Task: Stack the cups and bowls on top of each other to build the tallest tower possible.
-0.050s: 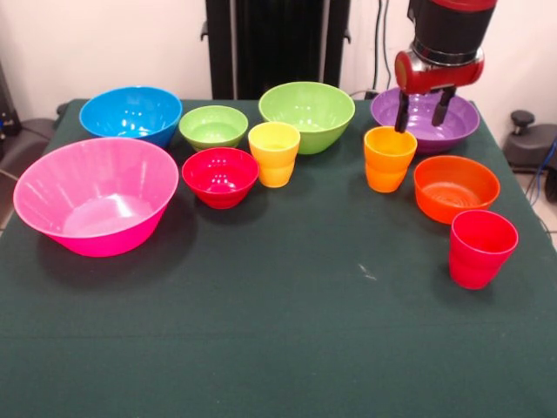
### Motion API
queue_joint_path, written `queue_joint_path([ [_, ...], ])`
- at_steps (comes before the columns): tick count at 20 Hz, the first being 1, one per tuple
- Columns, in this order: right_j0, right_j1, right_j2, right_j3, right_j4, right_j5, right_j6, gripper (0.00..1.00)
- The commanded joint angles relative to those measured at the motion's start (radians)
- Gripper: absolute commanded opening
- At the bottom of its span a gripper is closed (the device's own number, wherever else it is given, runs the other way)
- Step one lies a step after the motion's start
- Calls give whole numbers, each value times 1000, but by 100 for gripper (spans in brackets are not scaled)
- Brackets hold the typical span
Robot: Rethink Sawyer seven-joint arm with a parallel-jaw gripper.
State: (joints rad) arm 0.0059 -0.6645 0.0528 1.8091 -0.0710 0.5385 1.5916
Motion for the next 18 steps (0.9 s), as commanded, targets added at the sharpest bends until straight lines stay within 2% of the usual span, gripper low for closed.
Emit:
queue_joint_path([
  [1,6,57,34,-57,6,14,137,100],
  [11,25,62,44,-38,30,16,165,100],
  [18,48,41,72,67,61,-14,191,100],
])
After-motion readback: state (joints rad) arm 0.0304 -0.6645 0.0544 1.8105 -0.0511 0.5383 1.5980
